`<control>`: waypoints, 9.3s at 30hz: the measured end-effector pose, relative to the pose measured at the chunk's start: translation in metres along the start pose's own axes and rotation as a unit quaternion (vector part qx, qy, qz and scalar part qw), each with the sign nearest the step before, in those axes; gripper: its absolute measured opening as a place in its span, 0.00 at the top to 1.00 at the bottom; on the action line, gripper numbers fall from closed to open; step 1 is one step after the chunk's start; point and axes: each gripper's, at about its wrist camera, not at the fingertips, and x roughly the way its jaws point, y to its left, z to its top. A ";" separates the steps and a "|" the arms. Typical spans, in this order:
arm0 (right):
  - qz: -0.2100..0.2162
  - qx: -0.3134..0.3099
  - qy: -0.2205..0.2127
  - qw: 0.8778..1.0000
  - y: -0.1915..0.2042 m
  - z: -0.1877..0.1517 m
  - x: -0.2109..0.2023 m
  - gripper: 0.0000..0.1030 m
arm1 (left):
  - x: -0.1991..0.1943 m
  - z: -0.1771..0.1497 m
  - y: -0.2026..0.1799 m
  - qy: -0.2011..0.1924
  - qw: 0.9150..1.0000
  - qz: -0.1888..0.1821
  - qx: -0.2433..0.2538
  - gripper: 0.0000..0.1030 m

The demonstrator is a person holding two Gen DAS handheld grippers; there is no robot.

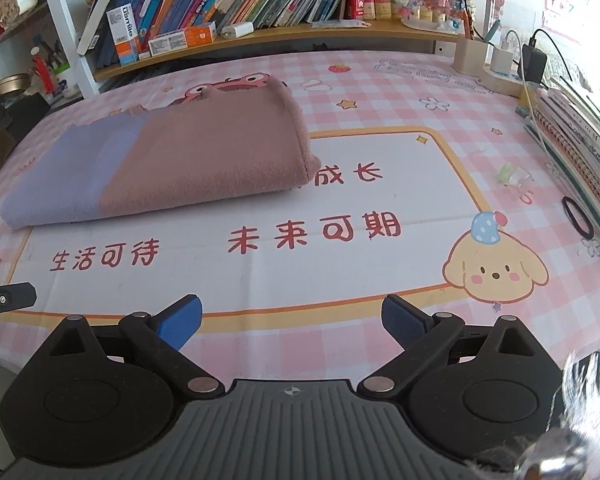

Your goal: Fold clothes

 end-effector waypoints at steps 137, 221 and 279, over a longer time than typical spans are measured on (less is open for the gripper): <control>0.247 -0.035 0.091 0.964 0.020 0.109 0.123 0.87 | -0.006 0.127 0.035 -0.201 0.967 -0.017 -0.155 0.92; 0.211 0.030 -0.009 0.977 0.009 0.197 0.156 0.78 | 0.064 0.054 -0.114 -0.078 0.968 -0.026 0.237 0.74; 0.177 -0.007 -0.015 0.984 0.060 0.110 0.064 0.97 | 0.024 0.082 -0.020 -0.120 0.974 -0.104 0.164 0.66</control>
